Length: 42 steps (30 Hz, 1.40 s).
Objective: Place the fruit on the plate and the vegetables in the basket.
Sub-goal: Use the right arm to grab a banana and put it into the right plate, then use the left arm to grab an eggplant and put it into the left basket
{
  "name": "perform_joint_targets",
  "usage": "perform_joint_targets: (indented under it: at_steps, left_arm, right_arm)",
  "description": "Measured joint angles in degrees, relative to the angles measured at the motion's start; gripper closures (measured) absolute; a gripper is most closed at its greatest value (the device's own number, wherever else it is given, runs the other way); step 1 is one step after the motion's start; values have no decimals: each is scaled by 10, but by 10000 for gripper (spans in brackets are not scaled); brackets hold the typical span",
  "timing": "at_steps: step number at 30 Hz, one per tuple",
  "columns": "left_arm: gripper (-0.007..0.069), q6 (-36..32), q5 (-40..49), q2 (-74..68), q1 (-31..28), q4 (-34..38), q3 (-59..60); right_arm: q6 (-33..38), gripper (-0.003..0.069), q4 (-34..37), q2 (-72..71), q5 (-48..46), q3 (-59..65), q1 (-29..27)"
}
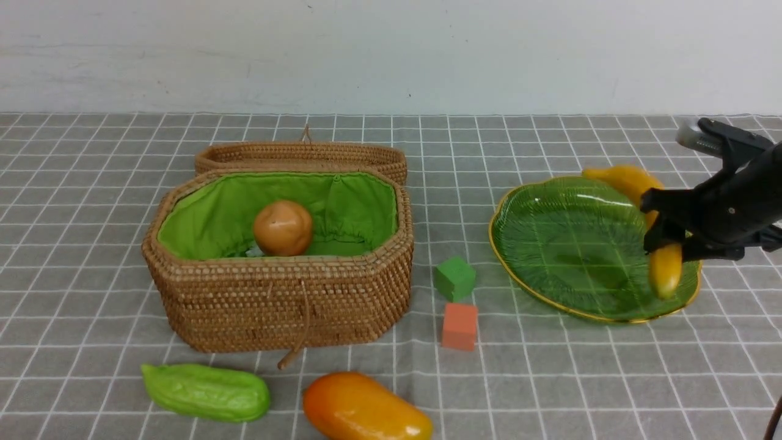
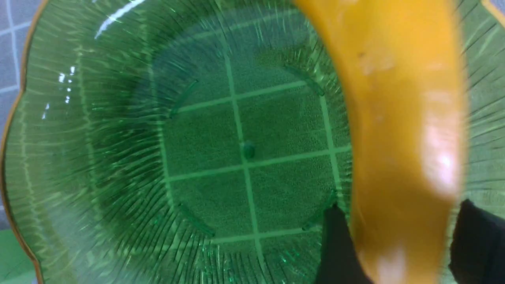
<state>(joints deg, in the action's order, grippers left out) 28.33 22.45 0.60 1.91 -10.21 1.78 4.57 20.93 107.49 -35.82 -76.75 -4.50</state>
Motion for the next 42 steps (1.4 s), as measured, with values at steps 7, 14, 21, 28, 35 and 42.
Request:
perform_joint_targets:
  at_steps: [7,14,21,28,35,42]
  left_arm:
    - [386,0,0,0,0,0,0]
    - [386,0,0,0,0,0,0]
    - [386,0,0,0,0,0,0]
    - [386,0,0,0,0,0,0]
    - [386,0,0,0,0,0,0]
    - [386,0,0,0,0,0,0]
  right_arm:
    - [0,182,-15,-12,-20,0,0]
    - [26,217,-32,-137,-187,1,8]
    - [40,360,-48,-365,-299,6,16]
    - [55,533,-76,-626,-271,121,16]
    - [82,677,-58,-901,-30,438,16]
    - [284,678,76,-1001,39,597,16]
